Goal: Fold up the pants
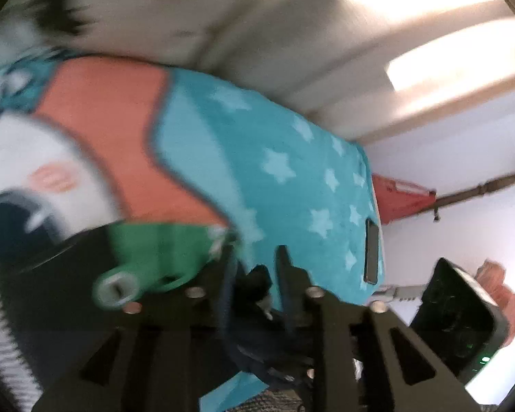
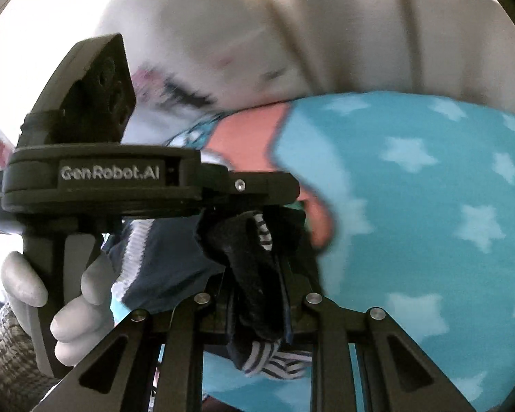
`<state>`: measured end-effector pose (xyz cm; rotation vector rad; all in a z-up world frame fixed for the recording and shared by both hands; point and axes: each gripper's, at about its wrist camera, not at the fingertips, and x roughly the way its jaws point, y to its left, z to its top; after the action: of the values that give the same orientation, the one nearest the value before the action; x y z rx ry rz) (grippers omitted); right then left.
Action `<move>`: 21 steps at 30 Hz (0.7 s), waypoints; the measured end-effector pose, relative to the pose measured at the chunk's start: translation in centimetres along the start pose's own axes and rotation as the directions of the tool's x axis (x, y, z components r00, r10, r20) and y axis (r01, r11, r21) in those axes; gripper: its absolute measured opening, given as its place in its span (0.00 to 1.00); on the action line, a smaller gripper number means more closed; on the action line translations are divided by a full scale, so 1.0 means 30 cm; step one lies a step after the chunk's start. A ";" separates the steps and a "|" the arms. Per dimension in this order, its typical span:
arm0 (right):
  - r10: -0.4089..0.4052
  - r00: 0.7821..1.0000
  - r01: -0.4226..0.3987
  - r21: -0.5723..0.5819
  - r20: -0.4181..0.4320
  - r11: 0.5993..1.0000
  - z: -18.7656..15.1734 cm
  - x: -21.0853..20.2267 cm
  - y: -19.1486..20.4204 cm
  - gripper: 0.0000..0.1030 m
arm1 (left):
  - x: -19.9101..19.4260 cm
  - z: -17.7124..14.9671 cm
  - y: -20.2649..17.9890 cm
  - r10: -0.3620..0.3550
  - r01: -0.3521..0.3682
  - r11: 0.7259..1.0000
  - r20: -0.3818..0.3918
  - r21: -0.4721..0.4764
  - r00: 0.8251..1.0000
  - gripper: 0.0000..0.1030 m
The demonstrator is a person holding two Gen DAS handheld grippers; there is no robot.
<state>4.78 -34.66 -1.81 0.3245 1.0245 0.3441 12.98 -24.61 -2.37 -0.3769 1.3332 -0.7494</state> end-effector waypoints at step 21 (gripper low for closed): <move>-0.120 0.987 0.122 0.013 -0.105 0.992 0.050 0.229 0.166 0.18 | -0.555 -0.466 0.494 0.215 -0.134 0.937 0.230 -0.321 0.949 0.48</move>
<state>8.73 -27.41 -4.30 0.2627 1.1453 0.2433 2.70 -0.39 -2.83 -0.5723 1.2106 -0.3291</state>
